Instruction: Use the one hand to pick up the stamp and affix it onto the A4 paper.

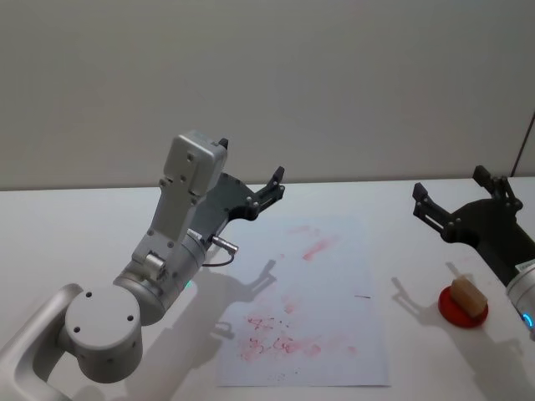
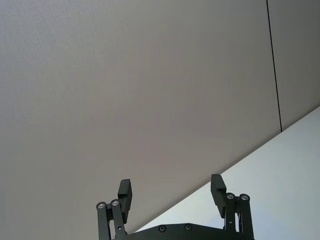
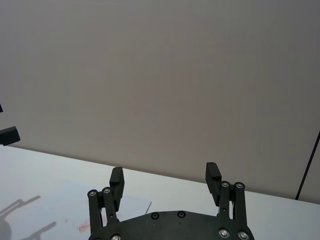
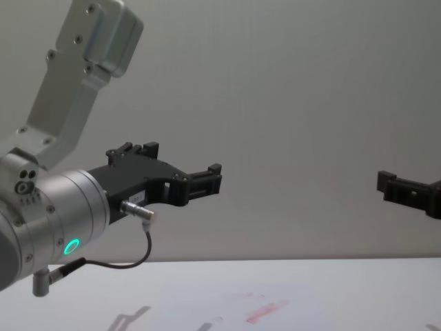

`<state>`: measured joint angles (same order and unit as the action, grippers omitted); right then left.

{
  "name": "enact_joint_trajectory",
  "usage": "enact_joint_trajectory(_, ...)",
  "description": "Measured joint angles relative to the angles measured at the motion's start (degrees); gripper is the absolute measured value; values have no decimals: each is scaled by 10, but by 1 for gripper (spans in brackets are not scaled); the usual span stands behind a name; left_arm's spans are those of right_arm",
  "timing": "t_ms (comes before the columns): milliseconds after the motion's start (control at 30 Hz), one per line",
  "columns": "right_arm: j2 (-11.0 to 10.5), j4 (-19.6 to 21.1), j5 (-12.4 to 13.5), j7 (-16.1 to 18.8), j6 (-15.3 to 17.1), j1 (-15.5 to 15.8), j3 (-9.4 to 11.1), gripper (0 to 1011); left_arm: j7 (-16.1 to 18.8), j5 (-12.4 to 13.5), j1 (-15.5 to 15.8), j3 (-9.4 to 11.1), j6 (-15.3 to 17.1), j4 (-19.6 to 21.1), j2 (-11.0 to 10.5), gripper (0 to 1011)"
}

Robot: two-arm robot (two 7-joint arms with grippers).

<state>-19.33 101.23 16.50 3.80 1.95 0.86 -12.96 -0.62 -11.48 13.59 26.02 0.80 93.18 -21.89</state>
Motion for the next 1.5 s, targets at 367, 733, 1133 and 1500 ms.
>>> enact_joint_trajectory(367,0,0,0,0,0,0,0,1001,0,0,0,0,0,0,0,1001)
enact_joint_trajectory(733,0,0,0,0,0,0,0,1001,0,0,0,0,0,0,0,1001)
enact_joint_trajectory(1133,0,0,0,0,0,0,0,1001,0,0,0,0,0,0,0,1001)
enact_joint_trajectory(1500,0,0,0,0,0,0,0,1001,0,0,0,0,0,0,0,1001)
